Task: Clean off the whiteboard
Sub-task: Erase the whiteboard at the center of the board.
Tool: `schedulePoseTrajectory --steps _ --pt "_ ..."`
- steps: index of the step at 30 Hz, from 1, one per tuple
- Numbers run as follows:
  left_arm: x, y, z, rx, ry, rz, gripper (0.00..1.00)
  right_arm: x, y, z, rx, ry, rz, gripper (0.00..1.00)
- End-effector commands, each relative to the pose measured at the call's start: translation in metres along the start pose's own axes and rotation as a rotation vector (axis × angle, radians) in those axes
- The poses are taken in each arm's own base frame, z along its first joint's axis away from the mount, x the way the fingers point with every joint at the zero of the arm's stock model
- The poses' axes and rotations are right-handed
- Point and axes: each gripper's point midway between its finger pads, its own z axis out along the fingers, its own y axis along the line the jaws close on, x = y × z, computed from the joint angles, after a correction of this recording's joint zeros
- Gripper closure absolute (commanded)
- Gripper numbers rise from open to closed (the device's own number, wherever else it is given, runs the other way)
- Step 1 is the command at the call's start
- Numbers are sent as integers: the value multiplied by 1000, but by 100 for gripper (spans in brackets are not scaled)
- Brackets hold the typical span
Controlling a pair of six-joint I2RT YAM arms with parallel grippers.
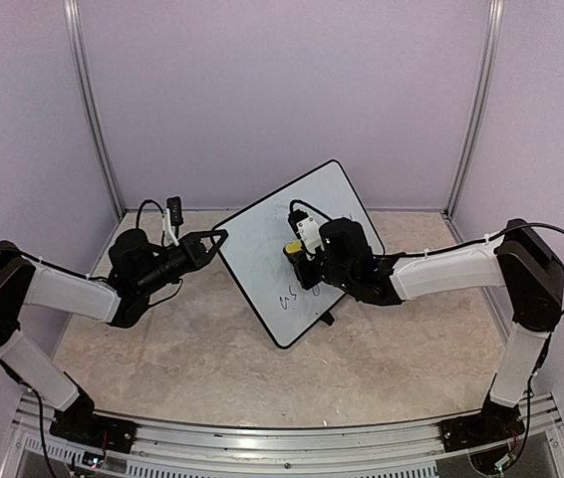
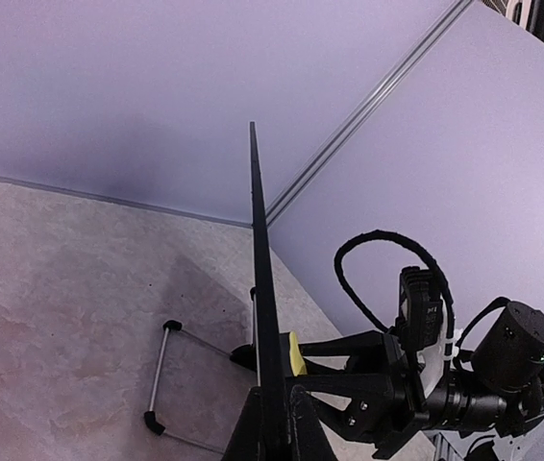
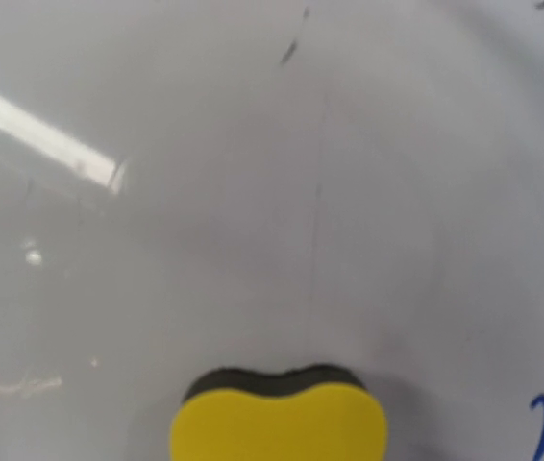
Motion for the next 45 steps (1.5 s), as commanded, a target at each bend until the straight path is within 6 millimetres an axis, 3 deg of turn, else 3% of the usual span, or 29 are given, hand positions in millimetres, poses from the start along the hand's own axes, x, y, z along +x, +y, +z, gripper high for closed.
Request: schedulePoseTrajectory --steps 1,5,7,18,23,30,36,39,45 --pt "0 -56 -1 217 22 71 100 59 3 -7 -38 136 -16 100" --pt "1 -54 -1 216 25 69 100 80 -7 -17 5 172 -18 100" --pt "2 -54 0 216 26 68 100 81 -11 -17 17 175 -14 100" --pt "2 -54 -1 214 25 72 100 23 -25 14 51 77 -33 100" --pt "1 -55 -2 213 23 76 100 10 -26 18 48 57 -36 100" --pt "0 -55 -2 212 20 75 100 45 -21 4 7 112 -5 100" --pt "1 -55 -1 218 23 69 100 76 -30 -12 42 161 12 100" --pt "1 -55 -1 220 25 68 100 73 -32 -11 54 157 -1 100" --pt "2 -56 -1 219 25 71 100 42 -34 6 63 108 -25 100"
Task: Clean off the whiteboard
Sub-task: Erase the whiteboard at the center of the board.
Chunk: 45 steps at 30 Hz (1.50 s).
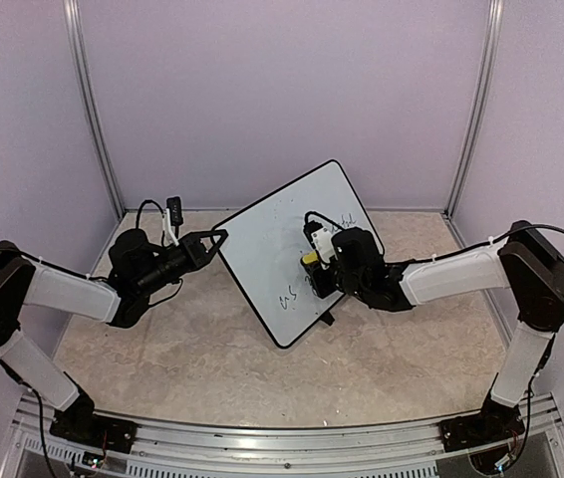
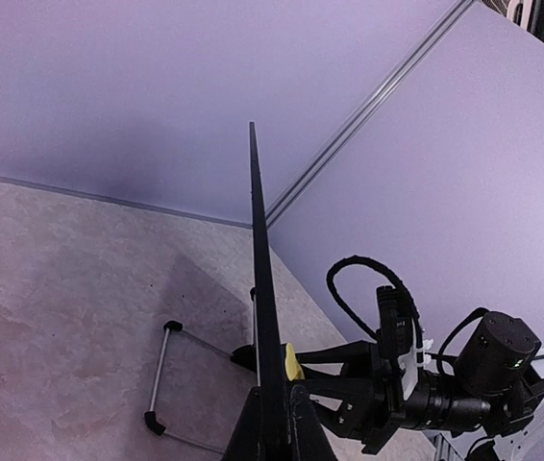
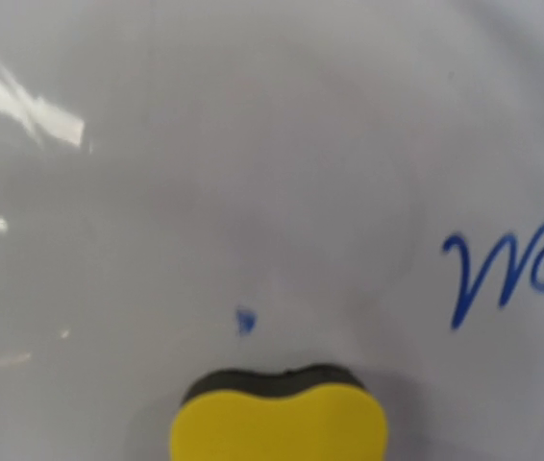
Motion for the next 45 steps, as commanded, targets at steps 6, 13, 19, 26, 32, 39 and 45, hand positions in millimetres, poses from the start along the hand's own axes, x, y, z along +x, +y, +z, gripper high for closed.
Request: schedulePoseTrajectory --steps 6,13,19,26,32,39,45 --pt "1 -57 -3 219 24 76 100 -21 -12 29 31 10 -41 100" --pt "0 -58 -3 221 22 77 100 -3 -30 24 45 35 -18 100" --pt "0 -58 -3 221 21 77 100 35 -41 11 77 96 -19 100" --pt "0 -58 -3 222 22 76 100 39 -60 11 97 99 5 100" --pt "-1 -58 -3 221 20 79 100 0 -56 24 50 33 -22 100" --pt "-1 -58 -3 217 20 80 100 -27 -49 37 15 -8 -80 100" --pt "-1 -57 -3 215 19 80 100 -9 -48 33 6 21 -64 100"
